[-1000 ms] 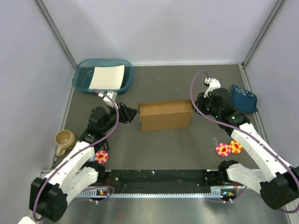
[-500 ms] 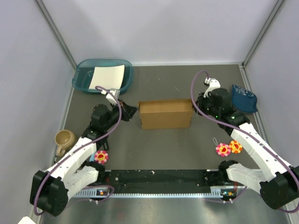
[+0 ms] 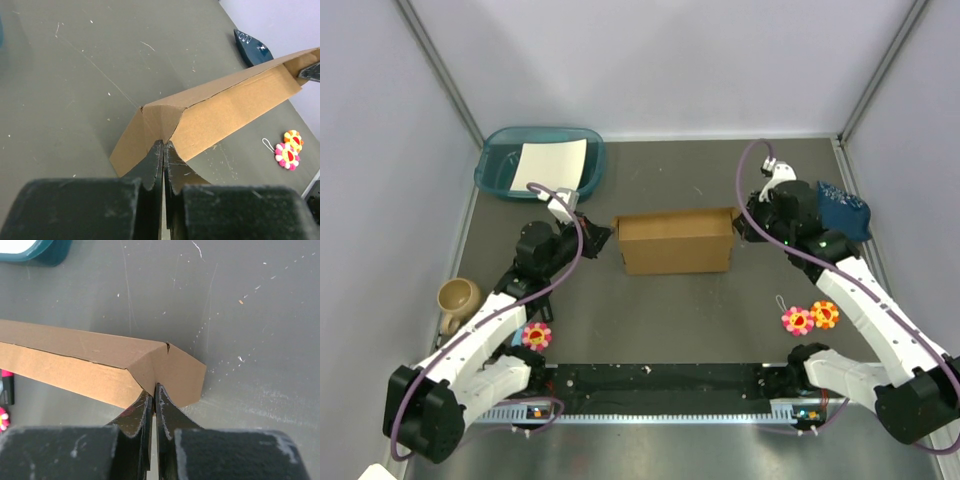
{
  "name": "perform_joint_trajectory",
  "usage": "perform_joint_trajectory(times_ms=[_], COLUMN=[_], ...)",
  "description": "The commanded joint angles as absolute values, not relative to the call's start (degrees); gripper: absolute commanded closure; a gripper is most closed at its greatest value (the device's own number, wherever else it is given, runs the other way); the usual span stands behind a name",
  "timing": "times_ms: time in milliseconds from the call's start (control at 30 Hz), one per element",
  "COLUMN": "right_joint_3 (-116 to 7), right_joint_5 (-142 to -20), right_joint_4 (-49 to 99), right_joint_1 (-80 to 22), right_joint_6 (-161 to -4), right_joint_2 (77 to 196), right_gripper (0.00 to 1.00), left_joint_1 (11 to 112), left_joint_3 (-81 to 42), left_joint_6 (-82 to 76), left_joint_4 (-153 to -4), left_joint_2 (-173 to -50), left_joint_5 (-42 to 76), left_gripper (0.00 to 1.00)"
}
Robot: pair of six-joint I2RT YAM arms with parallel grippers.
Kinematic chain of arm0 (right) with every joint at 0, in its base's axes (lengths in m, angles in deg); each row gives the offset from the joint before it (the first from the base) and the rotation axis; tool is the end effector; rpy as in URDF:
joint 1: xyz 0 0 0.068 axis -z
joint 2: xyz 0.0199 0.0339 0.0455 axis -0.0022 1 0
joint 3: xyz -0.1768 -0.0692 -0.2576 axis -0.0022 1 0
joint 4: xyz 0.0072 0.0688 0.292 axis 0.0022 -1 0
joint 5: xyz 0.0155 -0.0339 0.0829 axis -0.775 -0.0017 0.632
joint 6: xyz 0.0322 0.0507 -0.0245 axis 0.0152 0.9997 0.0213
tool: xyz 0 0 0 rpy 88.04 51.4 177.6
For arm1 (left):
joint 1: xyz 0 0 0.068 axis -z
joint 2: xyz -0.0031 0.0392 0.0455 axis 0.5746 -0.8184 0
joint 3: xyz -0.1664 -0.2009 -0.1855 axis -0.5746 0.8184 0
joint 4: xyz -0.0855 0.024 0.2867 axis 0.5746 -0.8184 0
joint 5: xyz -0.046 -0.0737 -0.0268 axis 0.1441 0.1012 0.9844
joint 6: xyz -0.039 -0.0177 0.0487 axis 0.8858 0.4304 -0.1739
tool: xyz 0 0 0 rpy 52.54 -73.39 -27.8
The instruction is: Fold the paper box
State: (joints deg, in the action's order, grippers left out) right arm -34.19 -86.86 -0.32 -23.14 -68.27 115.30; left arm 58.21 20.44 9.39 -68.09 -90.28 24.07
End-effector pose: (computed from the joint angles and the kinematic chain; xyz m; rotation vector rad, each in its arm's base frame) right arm 0.2379 0.1037 0.3579 -0.0571 2.1432 0.4887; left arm 0.2203 -0.1085 0.2980 0.1830 1.7860 -0.8294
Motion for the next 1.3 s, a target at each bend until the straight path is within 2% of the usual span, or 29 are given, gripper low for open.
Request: perform_joint_trajectory(times_ms=[0, 500, 867, 1267], right_joint_3=[-40.41, -43.15, -42.79, -40.78], right_joint_5=[-87.19, -81.05, -74.89, -81.65], right_joint_4=[-1.6, -5.22, -5.92, -5.83], right_joint_1=[-23.78, -23.17, -21.06, -20.97], right_joint_6=[-65.03, -60.38, -57.03, -63.0], right_joint_2=[115.1, 117.83, 118.53, 119.41], right_gripper=[1.0, 1.0, 1.0, 1.0], left_joint_1=[58.54, 60.12, 66.1, 66.27], left_joint_3=[17.69, 12.68, 12.59, 10.13], left_joint_6=[7.66, 2.56, -2.71, -0.78], left_joint_4=[-68.4, -73.94, -74.91, -75.35], left_joint_2=[-90.27, -91.33, -92.38, -94.58], left_joint_5=[21.94, 16.4, 6.3, 6.82], left_gripper=[1.0, 1.0, 1.0, 1.0])
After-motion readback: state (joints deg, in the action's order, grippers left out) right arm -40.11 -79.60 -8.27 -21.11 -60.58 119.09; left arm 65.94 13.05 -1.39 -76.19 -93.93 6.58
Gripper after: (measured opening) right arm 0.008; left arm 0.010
